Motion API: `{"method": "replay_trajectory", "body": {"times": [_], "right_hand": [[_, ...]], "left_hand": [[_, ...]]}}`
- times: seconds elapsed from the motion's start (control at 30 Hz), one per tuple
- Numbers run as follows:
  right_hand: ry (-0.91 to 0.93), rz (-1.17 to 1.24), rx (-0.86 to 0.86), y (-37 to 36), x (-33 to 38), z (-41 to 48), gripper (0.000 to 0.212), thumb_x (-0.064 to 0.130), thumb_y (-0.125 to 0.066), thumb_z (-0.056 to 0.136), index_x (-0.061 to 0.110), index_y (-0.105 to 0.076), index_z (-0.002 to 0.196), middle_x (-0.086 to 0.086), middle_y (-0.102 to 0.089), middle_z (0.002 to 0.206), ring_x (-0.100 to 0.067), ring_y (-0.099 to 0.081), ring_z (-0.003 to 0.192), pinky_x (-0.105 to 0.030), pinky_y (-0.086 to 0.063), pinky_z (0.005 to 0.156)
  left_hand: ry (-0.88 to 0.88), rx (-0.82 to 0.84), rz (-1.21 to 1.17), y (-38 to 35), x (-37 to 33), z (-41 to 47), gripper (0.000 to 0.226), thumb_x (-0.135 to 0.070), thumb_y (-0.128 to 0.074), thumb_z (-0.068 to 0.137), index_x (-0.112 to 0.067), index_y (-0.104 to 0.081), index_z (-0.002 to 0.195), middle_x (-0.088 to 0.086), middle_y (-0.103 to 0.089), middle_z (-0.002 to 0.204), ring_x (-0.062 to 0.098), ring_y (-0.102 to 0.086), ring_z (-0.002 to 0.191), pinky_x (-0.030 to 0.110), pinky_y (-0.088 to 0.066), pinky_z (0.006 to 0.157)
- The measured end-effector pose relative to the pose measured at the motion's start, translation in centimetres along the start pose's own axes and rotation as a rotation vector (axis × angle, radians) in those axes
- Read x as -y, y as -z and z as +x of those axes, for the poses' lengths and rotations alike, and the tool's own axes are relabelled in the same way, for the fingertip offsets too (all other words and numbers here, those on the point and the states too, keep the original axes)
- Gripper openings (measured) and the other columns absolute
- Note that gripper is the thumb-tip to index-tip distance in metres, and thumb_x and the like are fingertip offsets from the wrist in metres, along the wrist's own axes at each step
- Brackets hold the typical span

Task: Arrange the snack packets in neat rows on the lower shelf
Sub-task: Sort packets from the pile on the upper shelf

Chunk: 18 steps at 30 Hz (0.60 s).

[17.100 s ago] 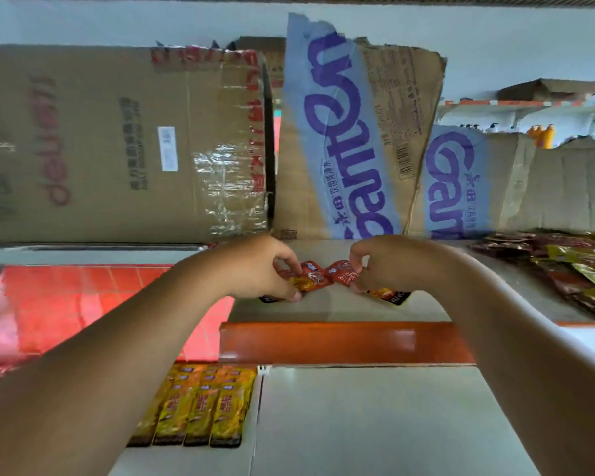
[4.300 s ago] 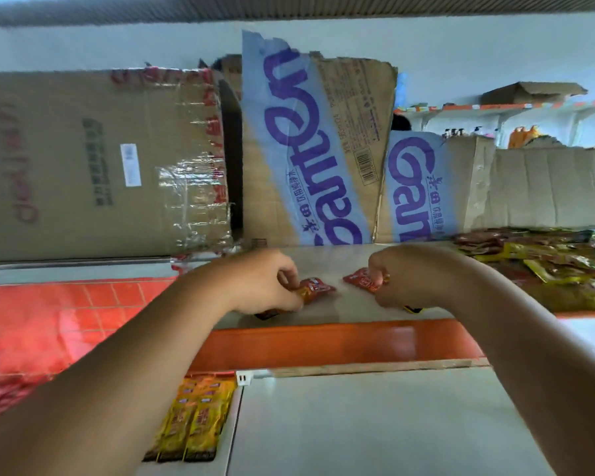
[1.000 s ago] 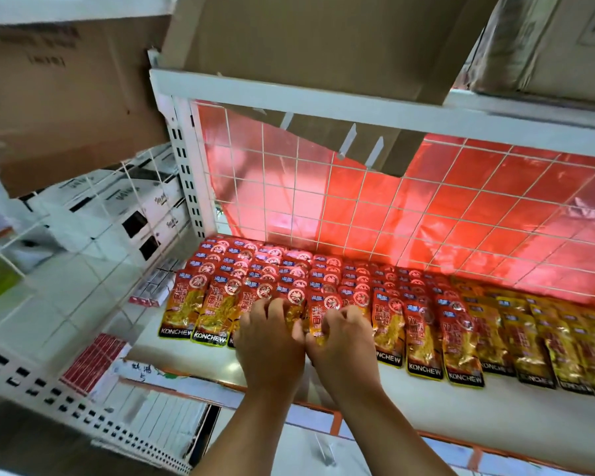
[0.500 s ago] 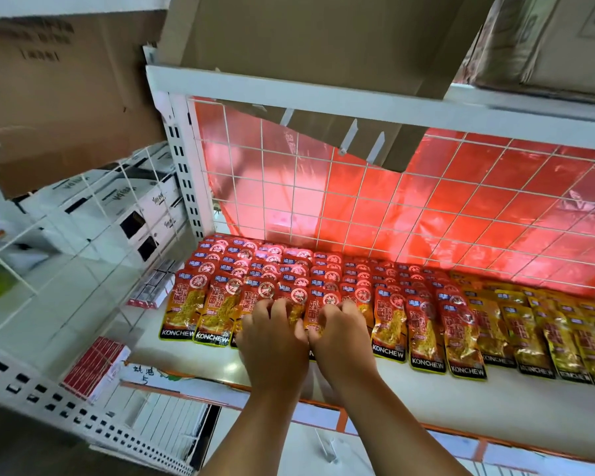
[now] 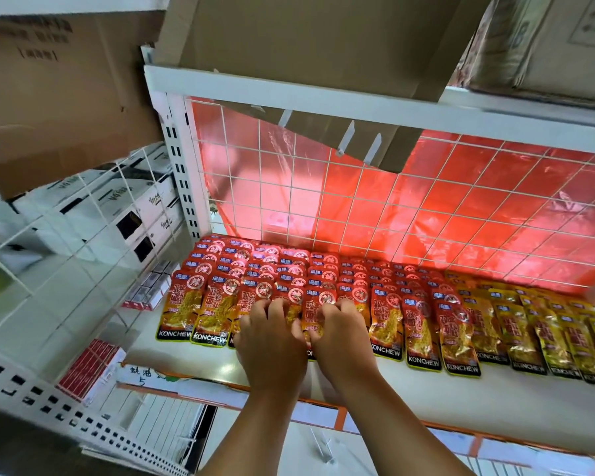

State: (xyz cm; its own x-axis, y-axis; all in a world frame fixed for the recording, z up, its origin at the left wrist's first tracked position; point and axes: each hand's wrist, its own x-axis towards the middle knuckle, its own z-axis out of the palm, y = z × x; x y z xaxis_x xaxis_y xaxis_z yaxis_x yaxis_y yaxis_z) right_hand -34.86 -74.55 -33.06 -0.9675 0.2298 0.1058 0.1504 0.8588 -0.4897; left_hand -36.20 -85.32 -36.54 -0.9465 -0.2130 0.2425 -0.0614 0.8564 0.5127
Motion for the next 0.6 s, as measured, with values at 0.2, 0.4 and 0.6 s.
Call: {"method": "replay_trajectory", "body": {"times": [0.2, 0.4, 0.6], "right_hand": [[0.023, -0.020, 0.041, 2.2, -0.4, 0.0, 0.031, 0.033, -0.068, 0.090, 0.021, -0.066, 0.118, -0.001, -0.053, 0.113, -0.018, -0.051, 0.109, -0.024, -0.046, 0.084], [0.122, 0.001, -0.003, 5.4, -0.6, 0.5, 0.040, 0.046, -0.063, 0.089, 0.030, -0.059, 0.126, 0.002, -0.054, 0.124, -0.021, -0.050, 0.118, -0.033, -0.044, 0.096], [0.229, 0.005, -0.162, 12.7, -2.0, 0.1, 0.062, 0.066, -0.046, 0.084, 0.036, -0.048, 0.138, 0.005, -0.043, 0.148, -0.023, -0.037, 0.138, -0.046, -0.038, 0.113]], "left_hand": [[-0.019, -0.058, -0.080, 0.5, -0.3, -0.1, 0.038, -0.031, -0.073, 0.078, -0.019, -0.065, 0.113, 0.006, -0.067, 0.113, 0.033, -0.062, 0.101, 0.047, -0.053, 0.081], [-0.139, -0.149, -0.217, 2.3, -1.8, -0.3, 0.042, -0.041, -0.061, 0.083, -0.022, -0.063, 0.121, 0.003, -0.064, 0.120, 0.030, -0.057, 0.110, 0.046, -0.049, 0.088], [-0.318, -0.148, -0.319, 5.1, -7.8, 0.1, 0.058, -0.047, -0.049, 0.094, -0.020, -0.052, 0.145, 0.011, -0.053, 0.147, 0.034, -0.046, 0.138, 0.053, -0.038, 0.111]]}}
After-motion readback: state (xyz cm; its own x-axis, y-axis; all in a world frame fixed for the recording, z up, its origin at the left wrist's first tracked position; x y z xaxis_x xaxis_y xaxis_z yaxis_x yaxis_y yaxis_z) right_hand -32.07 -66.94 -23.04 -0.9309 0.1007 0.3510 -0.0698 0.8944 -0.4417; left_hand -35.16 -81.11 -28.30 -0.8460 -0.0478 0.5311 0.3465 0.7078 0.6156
